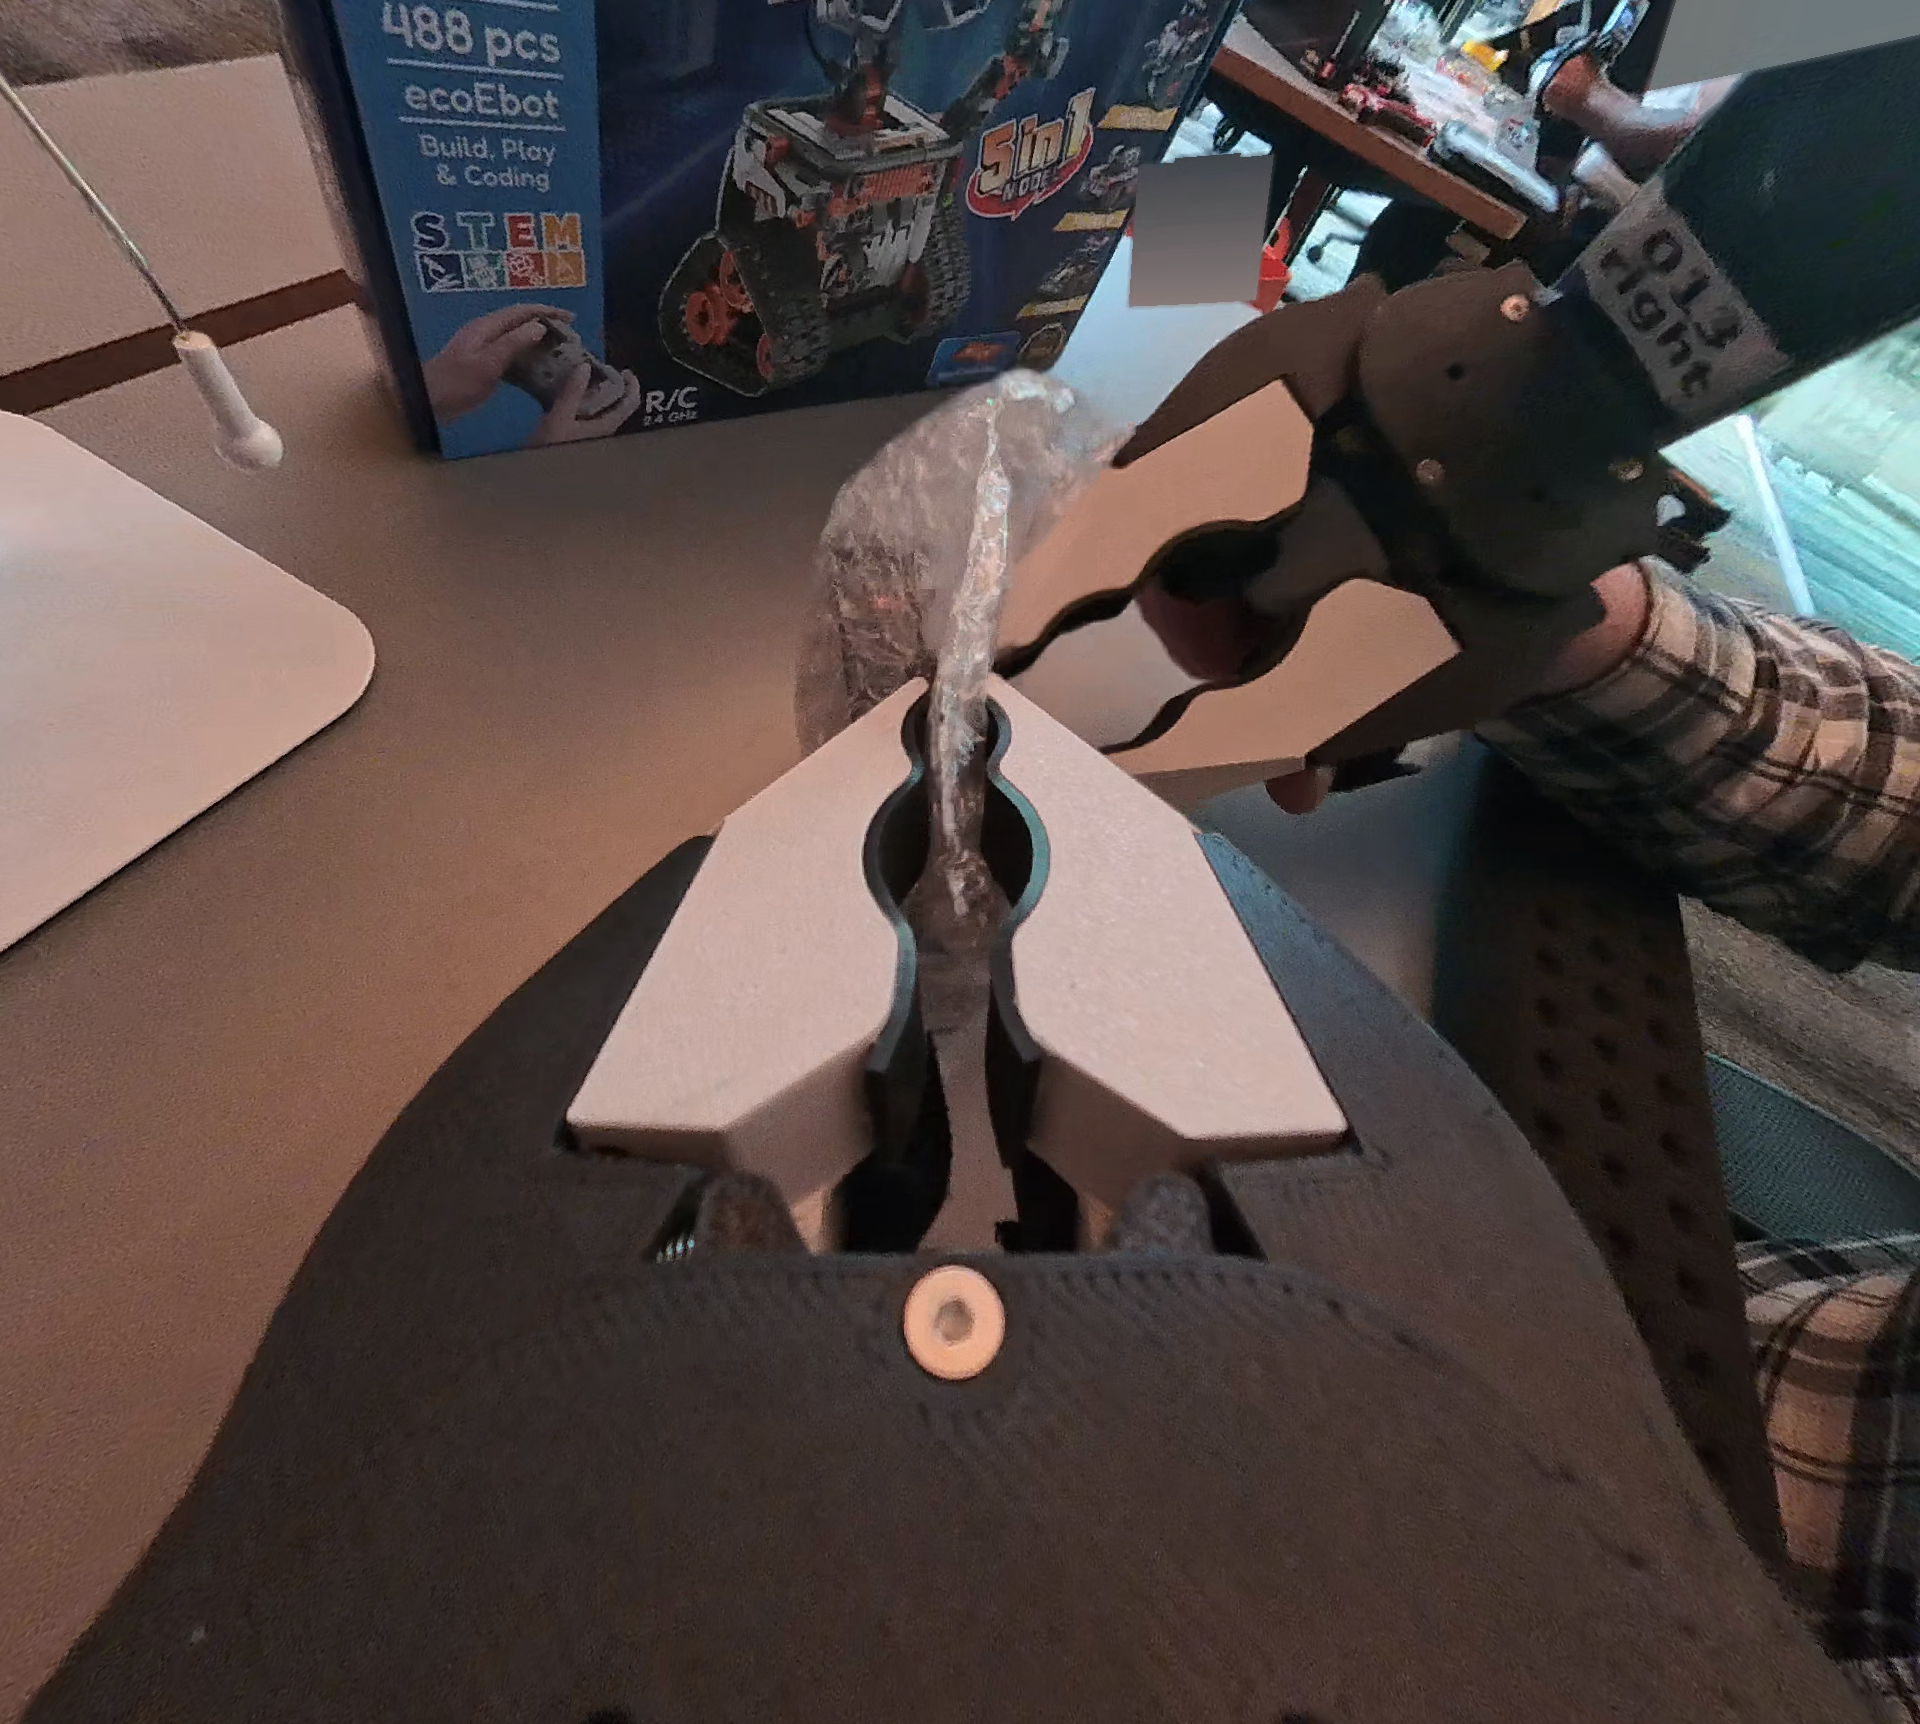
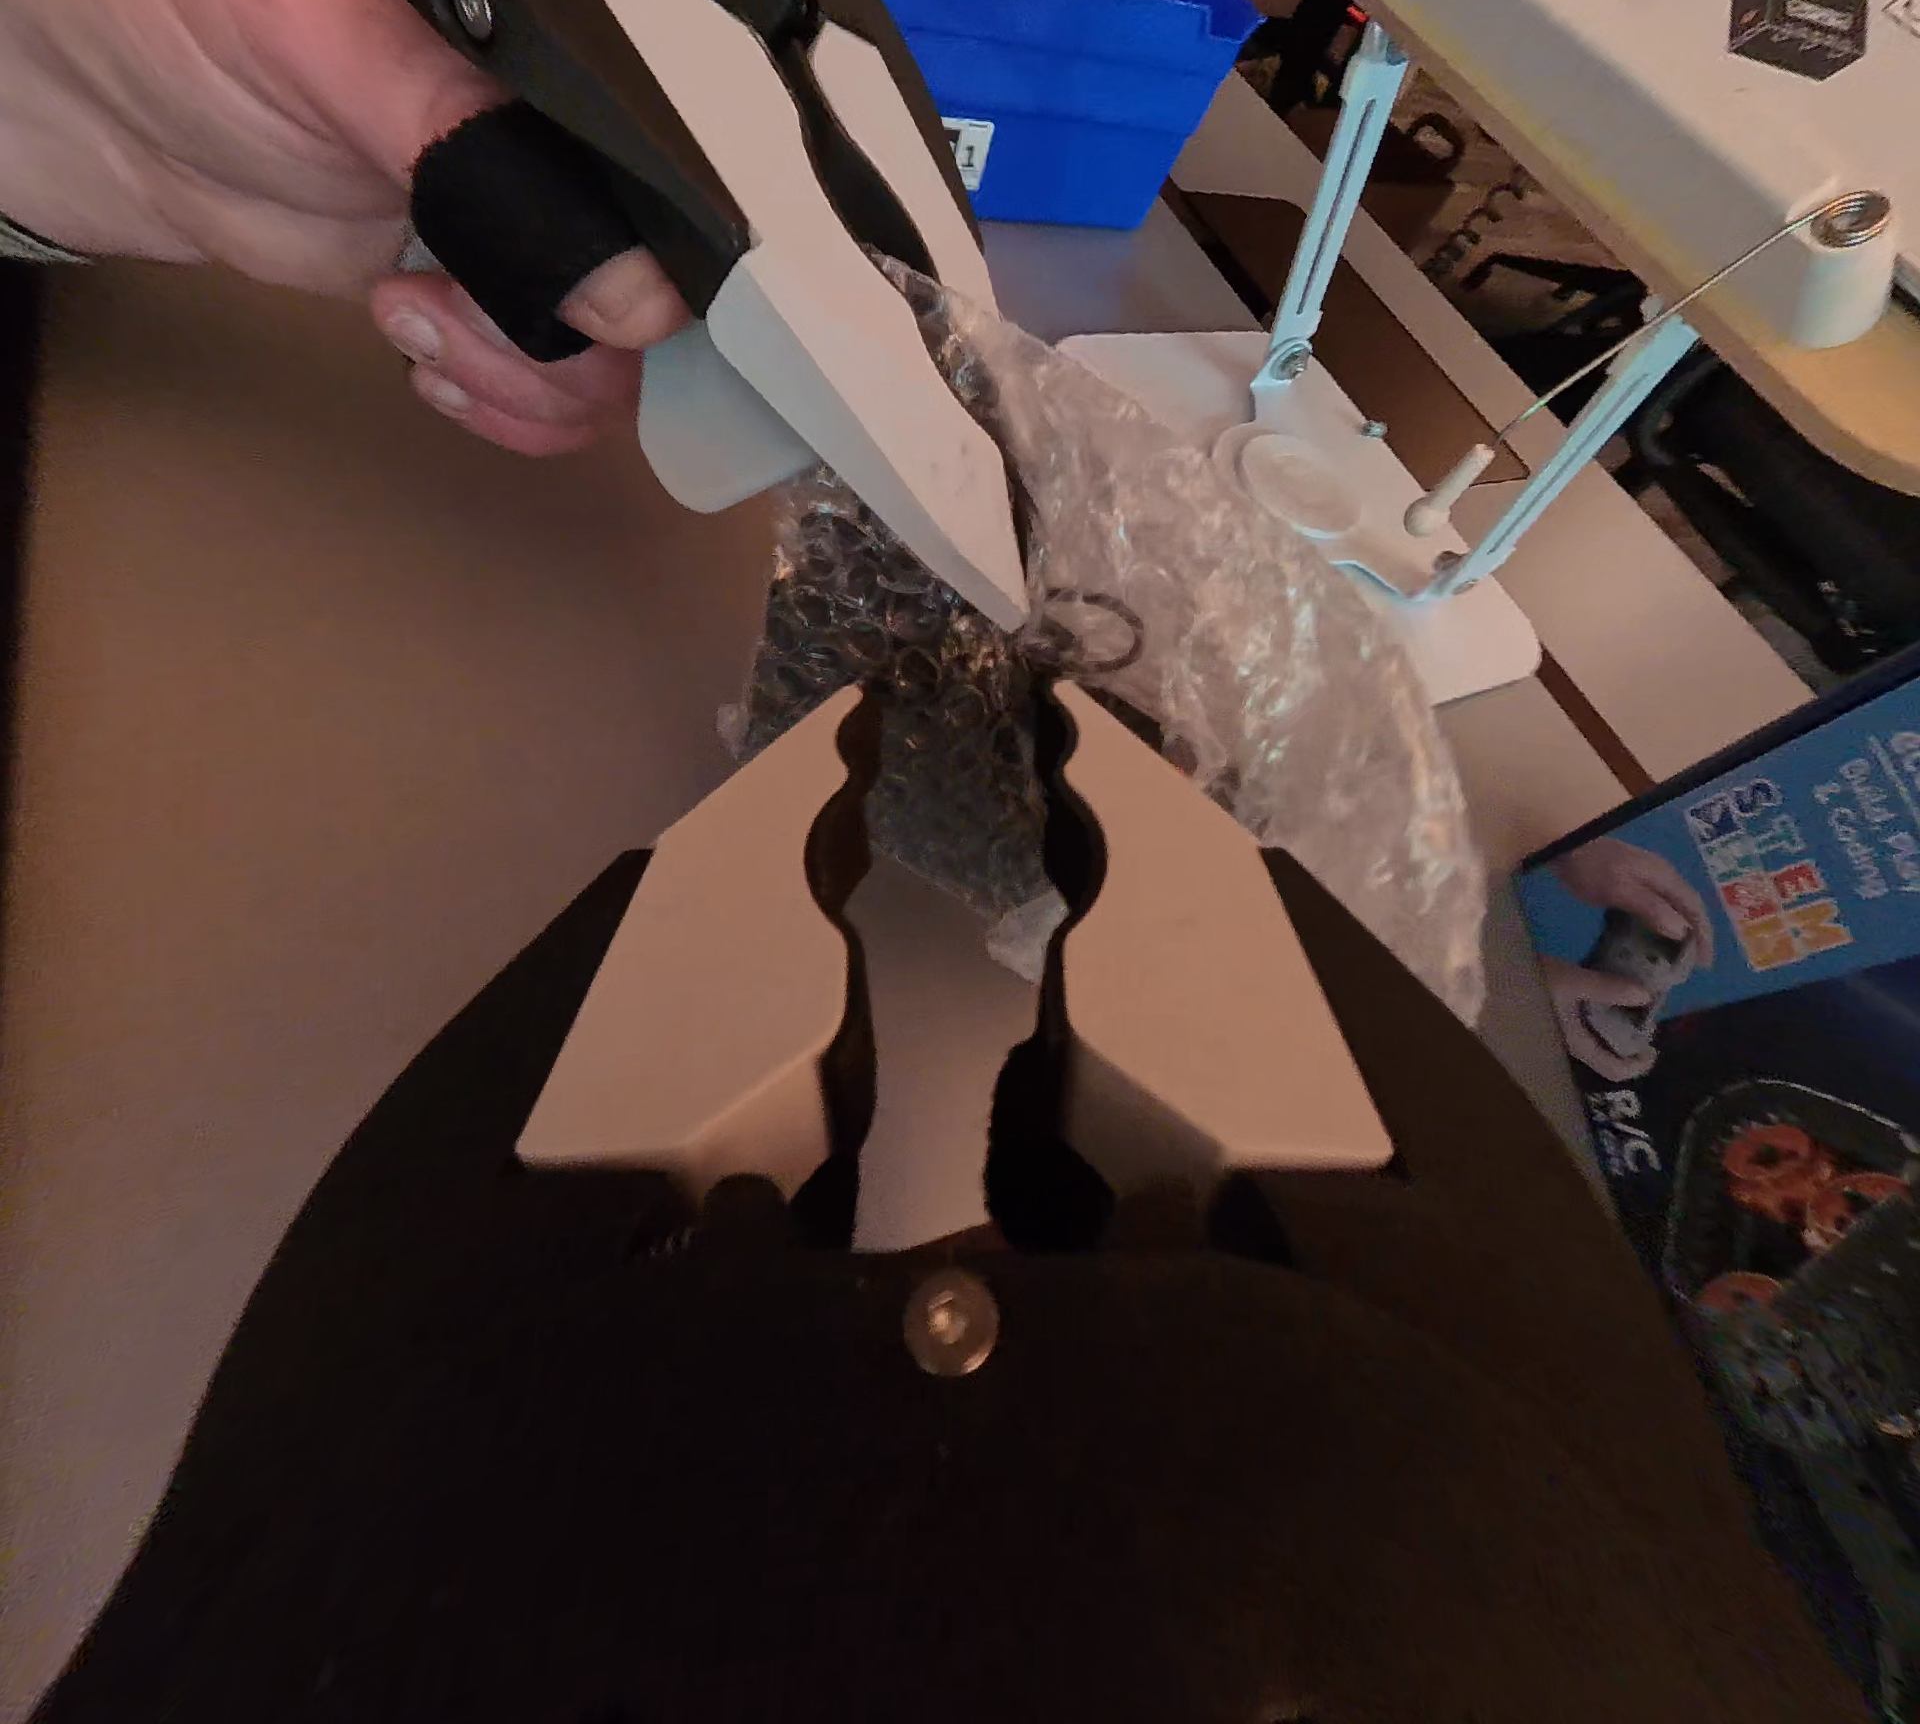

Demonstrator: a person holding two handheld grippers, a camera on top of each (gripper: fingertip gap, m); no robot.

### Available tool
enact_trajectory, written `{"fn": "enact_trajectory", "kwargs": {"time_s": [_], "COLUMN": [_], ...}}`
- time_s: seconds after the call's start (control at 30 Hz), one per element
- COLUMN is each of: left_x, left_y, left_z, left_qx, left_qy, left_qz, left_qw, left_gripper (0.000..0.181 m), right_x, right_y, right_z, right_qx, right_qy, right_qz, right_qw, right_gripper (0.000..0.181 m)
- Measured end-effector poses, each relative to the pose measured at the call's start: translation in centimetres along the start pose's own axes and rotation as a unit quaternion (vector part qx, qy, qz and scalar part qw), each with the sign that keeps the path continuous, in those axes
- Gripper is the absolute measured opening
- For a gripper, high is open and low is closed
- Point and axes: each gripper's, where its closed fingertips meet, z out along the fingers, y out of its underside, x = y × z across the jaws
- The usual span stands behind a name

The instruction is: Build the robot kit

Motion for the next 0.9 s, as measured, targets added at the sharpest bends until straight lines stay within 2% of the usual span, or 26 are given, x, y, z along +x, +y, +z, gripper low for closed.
{"fn": "enact_trajectory", "kwargs": {"time_s": [0.1, 0.17, 0.37, 0.63, 0.9], "left_x": [0.1, 0.1, -0.5, -1.8, -0.8], "left_y": [0.2, 0.0, -0.2, -0.6, -1.2], "left_z": [0.1, 0.2, 0.0, -0.1, -0.3], "left_qx": [0.0, 0.007, 0.017, 0.042, 0.052], "left_qy": [0.01, 0.008, -0.003, -0.035, -0.014], "left_qz": [-0.001, -0.003, 0.001, -0.005, 0.03], "left_qw": [1.0, 1.0, 1.0, 0.999, 0.998], "left_gripper": [0.0, 0.0, 0.0, 0.0, 0.0], "right_x": [-0.4, -0.3, -0.6, -0.3, 0.7], "right_y": [-0.2, -0.3, -0.5, -0.9, -0.5], "right_z": [0.0, -0.1, -0.3, 0.2, -0.6], "right_qx": [0.016, 0.029, 0.051, 0.049, 0.055], "right_qy": [-0.026, -0.035, -0.052, -0.008, 0.003], "right_qz": [0.02, 0.026, 0.044, 0.023, 0.026], "right_qw": [0.999, 0.999, 0.996, 0.998, 0.998], "right_gripper": [0.007, 0.003, 0.0, 0.0, 0.0]}}
